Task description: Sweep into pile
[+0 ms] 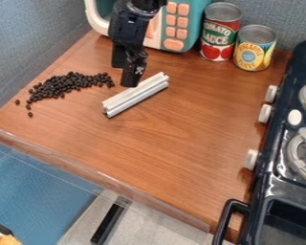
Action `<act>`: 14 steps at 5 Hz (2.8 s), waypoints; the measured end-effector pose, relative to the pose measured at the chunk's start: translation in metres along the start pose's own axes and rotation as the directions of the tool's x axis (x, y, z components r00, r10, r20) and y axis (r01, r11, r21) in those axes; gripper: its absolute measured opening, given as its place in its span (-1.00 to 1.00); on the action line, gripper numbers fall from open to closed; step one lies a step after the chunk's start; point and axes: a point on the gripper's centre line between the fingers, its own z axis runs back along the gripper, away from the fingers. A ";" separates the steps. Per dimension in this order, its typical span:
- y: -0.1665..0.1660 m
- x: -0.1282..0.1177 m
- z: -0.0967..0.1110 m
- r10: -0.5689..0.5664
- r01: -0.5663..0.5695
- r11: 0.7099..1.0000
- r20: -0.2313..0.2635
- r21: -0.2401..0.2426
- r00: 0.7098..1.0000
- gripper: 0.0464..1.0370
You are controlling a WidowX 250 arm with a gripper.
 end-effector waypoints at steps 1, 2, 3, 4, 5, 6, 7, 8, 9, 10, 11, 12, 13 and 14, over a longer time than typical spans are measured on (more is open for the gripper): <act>0.005 -0.004 -0.016 -0.010 0.009 0.999 0.027 0.040 1.000 0.93; 0.007 -0.010 -0.016 0.017 -0.017 0.997 0.005 0.074 1.000 0.93; 0.008 -0.014 -0.018 0.087 -0.083 0.991 -0.039 0.107 0.995 0.93; 0.007 -0.010 -0.028 0.143 -0.134 0.982 -0.064 0.134 0.988 0.92; 0.010 -0.010 -0.027 0.219 -0.206 0.972 -0.119 0.113 0.969 0.93; 0.014 -0.008 -0.028 0.277 -0.263 0.959 -0.159 0.103 0.948 0.92; 0.017 -0.011 -0.025 0.283 -0.272 0.958 -0.176 0.086 0.943 0.92; 0.018 -0.016 -0.024 0.292 -0.281 0.956 -0.189 0.085 0.938 0.93; 0.020 -0.018 -0.023 0.298 -0.286 0.954 -0.190 0.087 0.936 0.93; 0.021 -0.021 -0.020 0.300 -0.288 0.954 -0.196 0.087 0.934 0.82; 0.019 -0.024 -0.017 0.307 -0.294 0.952 -0.210 0.089 0.928 0.24; 0.017 -0.022 -0.022 0.312 -0.300 0.950 -0.197 0.086 0.930 -0.34; 0.018 -0.022 -0.022 0.310 -0.299 0.950 -0.196 0.086 0.930 -0.39; 0.017 -0.022 -0.023 0.310 -0.298 0.950 -0.187 0.089 0.932 -0.39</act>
